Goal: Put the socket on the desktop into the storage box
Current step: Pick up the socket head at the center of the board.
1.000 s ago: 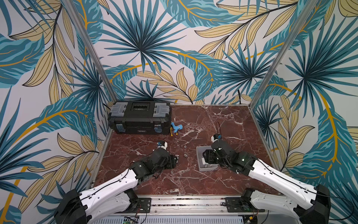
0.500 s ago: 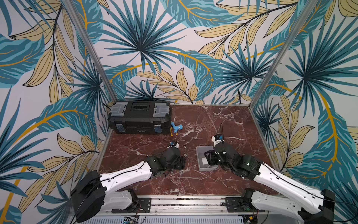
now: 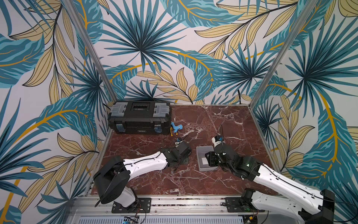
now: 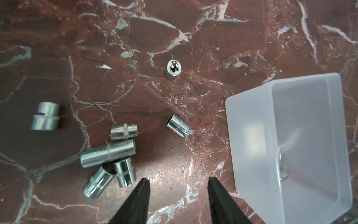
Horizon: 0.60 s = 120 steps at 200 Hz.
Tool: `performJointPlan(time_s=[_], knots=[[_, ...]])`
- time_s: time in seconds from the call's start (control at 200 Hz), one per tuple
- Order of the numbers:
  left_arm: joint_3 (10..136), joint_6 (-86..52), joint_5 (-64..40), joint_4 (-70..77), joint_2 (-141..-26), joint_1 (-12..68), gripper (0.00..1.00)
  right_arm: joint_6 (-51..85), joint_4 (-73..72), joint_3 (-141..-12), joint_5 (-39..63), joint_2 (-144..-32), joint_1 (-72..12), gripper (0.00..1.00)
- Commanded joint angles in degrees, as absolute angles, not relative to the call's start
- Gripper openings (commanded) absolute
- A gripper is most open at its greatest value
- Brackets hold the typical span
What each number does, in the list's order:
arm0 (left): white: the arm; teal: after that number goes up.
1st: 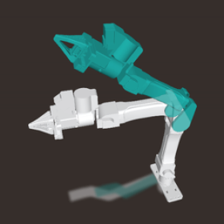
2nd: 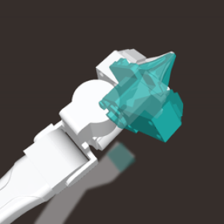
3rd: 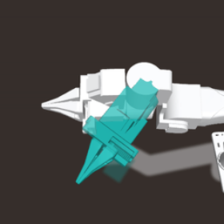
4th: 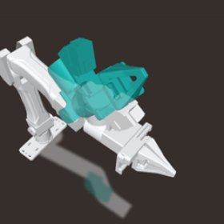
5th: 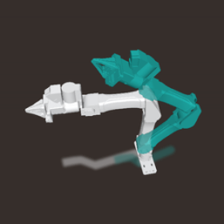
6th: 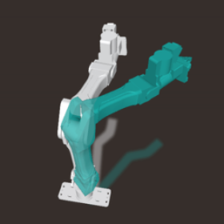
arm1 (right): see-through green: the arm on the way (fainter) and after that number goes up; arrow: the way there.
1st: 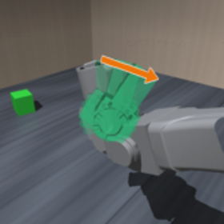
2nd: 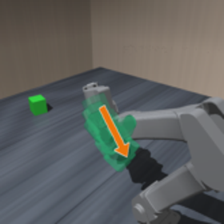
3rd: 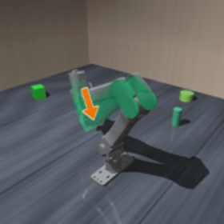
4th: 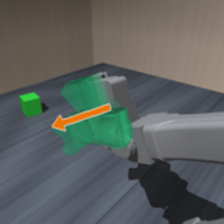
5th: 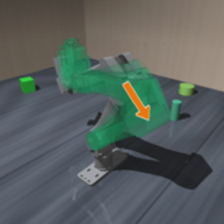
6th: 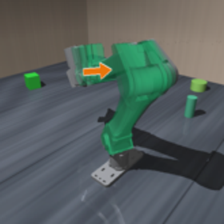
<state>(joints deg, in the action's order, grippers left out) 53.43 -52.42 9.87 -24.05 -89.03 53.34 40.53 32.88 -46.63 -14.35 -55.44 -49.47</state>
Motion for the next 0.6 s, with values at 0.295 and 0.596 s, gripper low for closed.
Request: performJointPlan(time_s=[0.295, 0.596], knots=[[65.5, -43.9, 15.1, -28.0, -95.6, 52.9, 0.53, 41.6, 32.5, -45.0, -15.3, -54.3, -49.7, 0.3], [72.1, -41.8, 15.0, -29.1, -103.6, 48.9, 0.46, 41.8, 32.5, -44.7, -15.5, -53.7, -49.7, 0.29]])
